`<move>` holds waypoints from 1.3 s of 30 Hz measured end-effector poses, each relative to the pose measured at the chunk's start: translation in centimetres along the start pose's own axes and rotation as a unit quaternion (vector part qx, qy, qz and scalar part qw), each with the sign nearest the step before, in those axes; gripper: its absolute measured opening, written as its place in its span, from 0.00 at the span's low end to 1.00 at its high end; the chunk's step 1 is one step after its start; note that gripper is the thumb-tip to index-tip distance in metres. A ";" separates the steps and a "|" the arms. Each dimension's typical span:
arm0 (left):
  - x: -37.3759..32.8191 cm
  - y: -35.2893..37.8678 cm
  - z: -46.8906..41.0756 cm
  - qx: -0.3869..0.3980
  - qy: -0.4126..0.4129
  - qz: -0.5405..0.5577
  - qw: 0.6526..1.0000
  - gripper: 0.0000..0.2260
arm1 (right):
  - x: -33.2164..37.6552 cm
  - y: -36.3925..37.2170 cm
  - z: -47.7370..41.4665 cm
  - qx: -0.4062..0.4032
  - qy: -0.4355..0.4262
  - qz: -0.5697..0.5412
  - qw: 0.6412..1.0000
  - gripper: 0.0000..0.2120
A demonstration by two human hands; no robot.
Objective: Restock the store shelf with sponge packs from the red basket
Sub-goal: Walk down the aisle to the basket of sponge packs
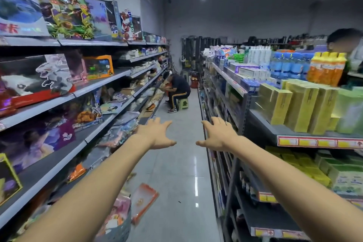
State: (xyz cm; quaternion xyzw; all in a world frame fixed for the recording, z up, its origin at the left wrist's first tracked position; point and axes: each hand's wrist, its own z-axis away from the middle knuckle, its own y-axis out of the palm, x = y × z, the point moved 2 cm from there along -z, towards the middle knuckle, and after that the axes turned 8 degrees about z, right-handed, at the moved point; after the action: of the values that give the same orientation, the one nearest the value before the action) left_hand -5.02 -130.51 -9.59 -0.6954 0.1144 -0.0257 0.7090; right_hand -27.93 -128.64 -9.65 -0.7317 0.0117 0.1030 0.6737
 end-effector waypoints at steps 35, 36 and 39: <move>16.9 12.1 -80.2 0.045 0.031 0.013 0.998 0.40 | -11.3 23.2 -78.0 0.057 0.032 -0.104 0.992 0.39; 17.7 13.3 -83.1 0.052 0.031 0.020 0.998 0.40 | -11.2 24.4 -80.8 0.068 0.027 -0.103 0.992 0.39; 19.4 15.7 -88.7 0.063 0.044 0.023 0.997 0.41 | -11.4 26.9 -86.5 0.086 0.011 -0.087 0.992 0.40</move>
State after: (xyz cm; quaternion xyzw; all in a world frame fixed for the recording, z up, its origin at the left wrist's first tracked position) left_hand -5.66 -220.79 -28.19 -0.6450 0.1597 -0.0470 0.7458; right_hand -31.59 -218.02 -28.07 -0.6704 -0.0356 0.0346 0.7403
